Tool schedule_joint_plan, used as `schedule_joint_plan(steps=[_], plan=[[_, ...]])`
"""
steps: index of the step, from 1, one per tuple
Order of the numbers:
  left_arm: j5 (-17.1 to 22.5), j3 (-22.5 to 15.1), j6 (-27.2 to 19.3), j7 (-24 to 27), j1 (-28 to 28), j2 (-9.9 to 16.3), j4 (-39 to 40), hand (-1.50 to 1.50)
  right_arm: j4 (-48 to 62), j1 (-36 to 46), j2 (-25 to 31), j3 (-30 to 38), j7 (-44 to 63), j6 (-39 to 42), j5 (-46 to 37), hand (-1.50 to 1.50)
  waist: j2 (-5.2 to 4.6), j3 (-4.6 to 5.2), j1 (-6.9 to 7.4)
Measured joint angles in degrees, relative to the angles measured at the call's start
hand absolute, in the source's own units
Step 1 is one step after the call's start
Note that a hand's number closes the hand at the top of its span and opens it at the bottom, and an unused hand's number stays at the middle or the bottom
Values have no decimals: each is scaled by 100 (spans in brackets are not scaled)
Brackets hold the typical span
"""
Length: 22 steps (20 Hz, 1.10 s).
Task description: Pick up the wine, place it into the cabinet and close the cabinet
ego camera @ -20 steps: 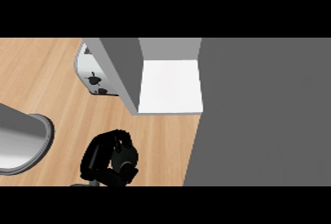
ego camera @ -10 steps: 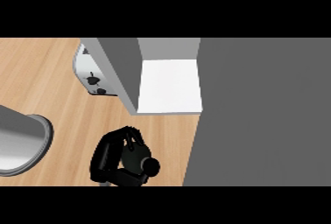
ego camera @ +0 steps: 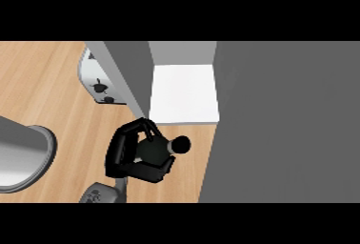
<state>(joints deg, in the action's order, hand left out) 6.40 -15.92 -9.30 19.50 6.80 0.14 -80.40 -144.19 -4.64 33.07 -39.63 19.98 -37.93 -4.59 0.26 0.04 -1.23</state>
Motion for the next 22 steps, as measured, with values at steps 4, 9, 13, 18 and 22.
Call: schedule_joint_plan(steps=[4, 9, 13, 18, 22], plan=[[-43, 200, -78, -65, 550, 12, 450, 150, 3, -68, 84, 136, -139, 27, 32, -150, -10, -1, -14], [-13, 263, -161, 20, 1111, -2, 1078, 150, 14, -135, 102, 155, -247, 54, 66, -150, -15, 0, -17], [99, 214, -303, -70, 1539, -8, 1487, 150, 27, -270, 103, 161, -448, 107, 103, -150, -19, -1, -28], [358, 293, -419, 102, 2224, -11, 2288, 150, 33, -293, 115, 204, -561, 187, 146, -150, -33, 0, -68], [674, 237, -507, 215, 2719, -13, 2830, 150, 36, -369, 106, 198, -679, 227, 179, -150, -37, 1, -108]])
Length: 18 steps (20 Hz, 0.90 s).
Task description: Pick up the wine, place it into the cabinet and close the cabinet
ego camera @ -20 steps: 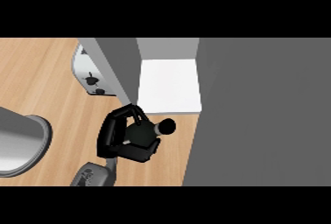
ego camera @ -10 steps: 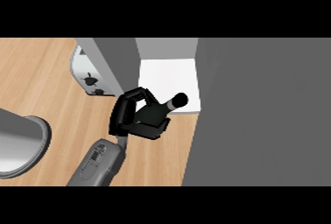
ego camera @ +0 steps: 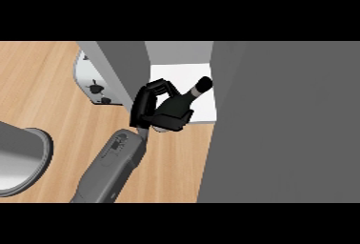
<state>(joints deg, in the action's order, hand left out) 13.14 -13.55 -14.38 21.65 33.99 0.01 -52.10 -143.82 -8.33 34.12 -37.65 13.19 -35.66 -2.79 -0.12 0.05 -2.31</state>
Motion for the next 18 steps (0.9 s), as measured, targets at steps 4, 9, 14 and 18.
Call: schedule_joint_plan(steps=[4, 9, 14, 18], plan=[[390, -125, -154, 156, 406, 0, 516, 150, 15, -35, -40, 19, -98, 51, 36, -150, -8, 0, -28], [689, -99, -292, 248, 951, 0, 1207, 150, 7, -162, -51, -109, -234, 47, 55, -150, -12, 1, -80], [713, -196, -534, 234, 1524, -1, 1983, 150, 16, -229, -27, -60, -385, 126, 98, -150, -34, -1, -144], [833, -231, -671, 244, 1809, -1, 2542, 150, 32, -206, -52, -41, -457, 220, 138, -150, -67, 0, -210]])
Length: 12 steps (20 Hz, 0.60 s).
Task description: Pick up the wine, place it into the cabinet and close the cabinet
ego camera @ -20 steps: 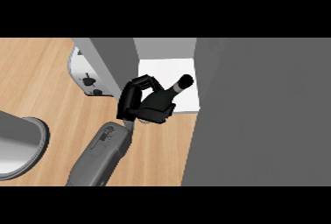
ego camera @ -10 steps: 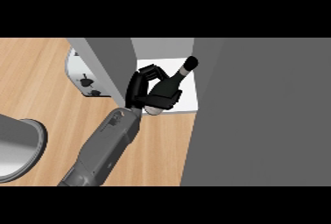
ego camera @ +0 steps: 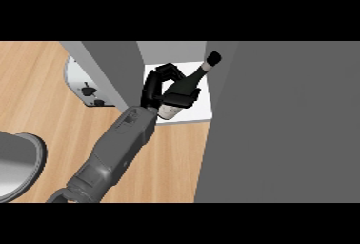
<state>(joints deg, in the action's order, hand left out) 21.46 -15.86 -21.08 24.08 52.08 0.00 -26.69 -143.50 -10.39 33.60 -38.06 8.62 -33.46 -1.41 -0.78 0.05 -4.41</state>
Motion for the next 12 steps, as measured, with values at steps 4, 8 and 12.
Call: schedule_joint_plan(steps=[4, 8, 12], plan=[[191, 168, -49, 13, 288, 1, 416, 150, -7, -104, 7, -47, -91, 7, 22, -150, -10, 2, -58], [372, 339, 2, 148, 445, 0, 762, 150, -4, -173, 42, -6, -220, 94, 57, -150, -32, 1, -98], [452, 531, 20, 190, 718, 27, 1105, 150, 9, -202, 28, -17, -287, 141, 84, -150, -60, 3, -129]])
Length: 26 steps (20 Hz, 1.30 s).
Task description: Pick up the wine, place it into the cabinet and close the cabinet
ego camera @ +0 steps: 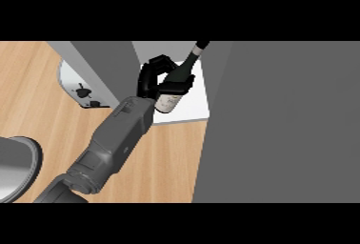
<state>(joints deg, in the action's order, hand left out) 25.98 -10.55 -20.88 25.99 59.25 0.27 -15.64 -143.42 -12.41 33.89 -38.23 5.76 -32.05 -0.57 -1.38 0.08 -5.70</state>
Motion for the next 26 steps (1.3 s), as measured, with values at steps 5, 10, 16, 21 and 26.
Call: schedule_joint_plan(steps=[5, 10, 16, 21, 26], plan=[[-16, 138, -124, 210, 209, 36, 370, 150, 29, -57, -36, -38, -118, 71, 33, -150, -34, 0, -44], [-136, 140, -279, 325, 440, 191, 661, -150, 37, -118, -38, -33, -260, 147, 63, -150, -58, -1, -110], [-271, 116, -573, 497, 572, 306, 938, -150, 47, -201, -31, -59, -398, 249, 95, -150, -76, -1, -151], [-324, 125, -769, 473, 746, 385, 1101, -150, 58, -183, -29, -48, -482, 332, 112, -150, -100, 2, -184], [-221, 257, -373, 621, 774, 420, 1026, -150, 64, -280, -30, -63, -595, 373, 129, -150, -95, 9, -179]])
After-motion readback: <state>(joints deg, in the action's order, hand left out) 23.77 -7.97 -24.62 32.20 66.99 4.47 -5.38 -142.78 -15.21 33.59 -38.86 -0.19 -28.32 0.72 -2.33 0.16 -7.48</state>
